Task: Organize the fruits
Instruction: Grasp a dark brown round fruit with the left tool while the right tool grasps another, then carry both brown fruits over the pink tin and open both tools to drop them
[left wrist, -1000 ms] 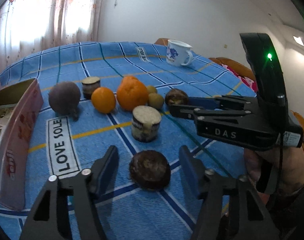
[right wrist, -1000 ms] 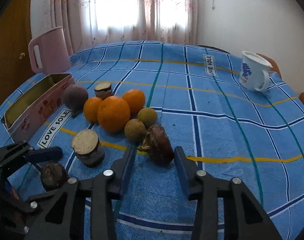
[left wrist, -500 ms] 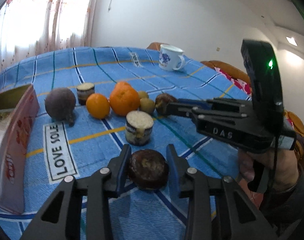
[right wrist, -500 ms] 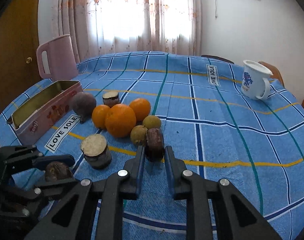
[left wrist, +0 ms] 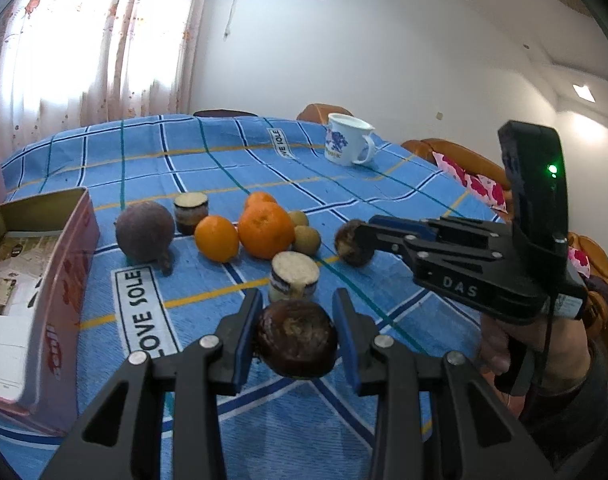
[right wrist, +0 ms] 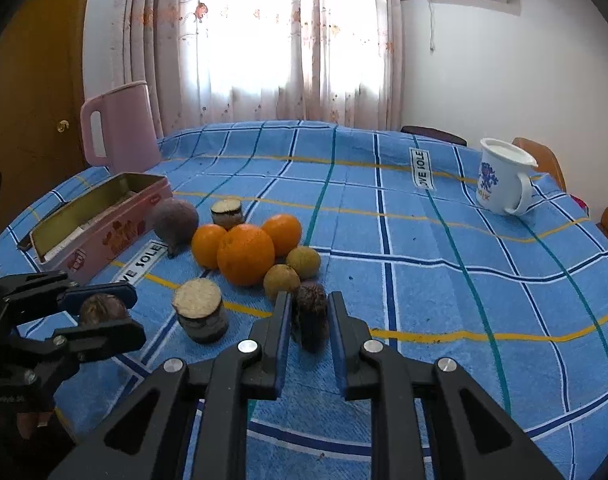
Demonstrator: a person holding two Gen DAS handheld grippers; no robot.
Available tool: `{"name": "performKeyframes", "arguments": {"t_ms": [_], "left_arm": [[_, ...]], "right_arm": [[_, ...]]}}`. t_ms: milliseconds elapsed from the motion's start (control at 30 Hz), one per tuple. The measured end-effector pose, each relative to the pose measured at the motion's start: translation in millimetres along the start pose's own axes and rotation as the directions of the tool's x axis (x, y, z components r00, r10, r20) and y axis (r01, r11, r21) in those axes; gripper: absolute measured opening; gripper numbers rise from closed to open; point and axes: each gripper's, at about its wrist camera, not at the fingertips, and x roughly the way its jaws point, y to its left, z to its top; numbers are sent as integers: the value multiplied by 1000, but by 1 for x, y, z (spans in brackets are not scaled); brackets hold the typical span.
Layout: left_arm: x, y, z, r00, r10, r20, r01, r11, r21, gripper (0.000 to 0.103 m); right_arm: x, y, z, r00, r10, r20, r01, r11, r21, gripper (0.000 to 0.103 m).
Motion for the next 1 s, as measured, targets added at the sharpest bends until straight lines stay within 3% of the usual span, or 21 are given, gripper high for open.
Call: {"name": "performKeyframes", "arguments": {"t_ms": [100, 133, 400, 500, 567, 633, 800, 933, 1000], "left_arm": [[-5, 3, 4, 1000, 5, 15, -5, 1000, -8, 38], [-6, 4, 5, 1000, 5, 19, -5, 1000, -10, 38], [-9, 9, 3, 1000, 6, 22, -6, 1000, -19, 38], [-9, 9, 2, 1000, 5, 20, -4, 1000, -25, 38], [-9, 9, 2, 1000, 6, 21, -6, 1000, -25, 38], [-10, 11, 3, 1000, 9, 25, -8, 999, -31, 38], [-12, 14, 3, 999, 13, 30, -12, 999, -40, 38], [-12, 14, 3, 999, 13, 29, -12, 999, -40, 38], [-12, 15, 3, 999, 13, 29, -12, 999, -42, 38]], "right_arm": [[-4, 4, 4, 1000, 4, 8, -4, 1000, -17, 9], [-4, 5, 4, 1000, 3, 1, -3, 1000, -26, 0], [7, 6, -12, 998, -32, -45, 30, 999, -43, 2], [5, -1, -10, 999, -13, -35, 14, 1000, 4, 14], [-1, 0, -9, 1000, -22, -7, 22, 1000, 4, 49], [-7, 2, -8, 1000, -5, 10, 5, 1000, 4, 58], [1, 19, -14, 998, 50, -48, -52, 998, -44, 59], [13, 23, -20, 996, 28, -83, -34, 997, -74, 58], [16, 23, -22, 994, 39, -101, -47, 996, -72, 44]]}}
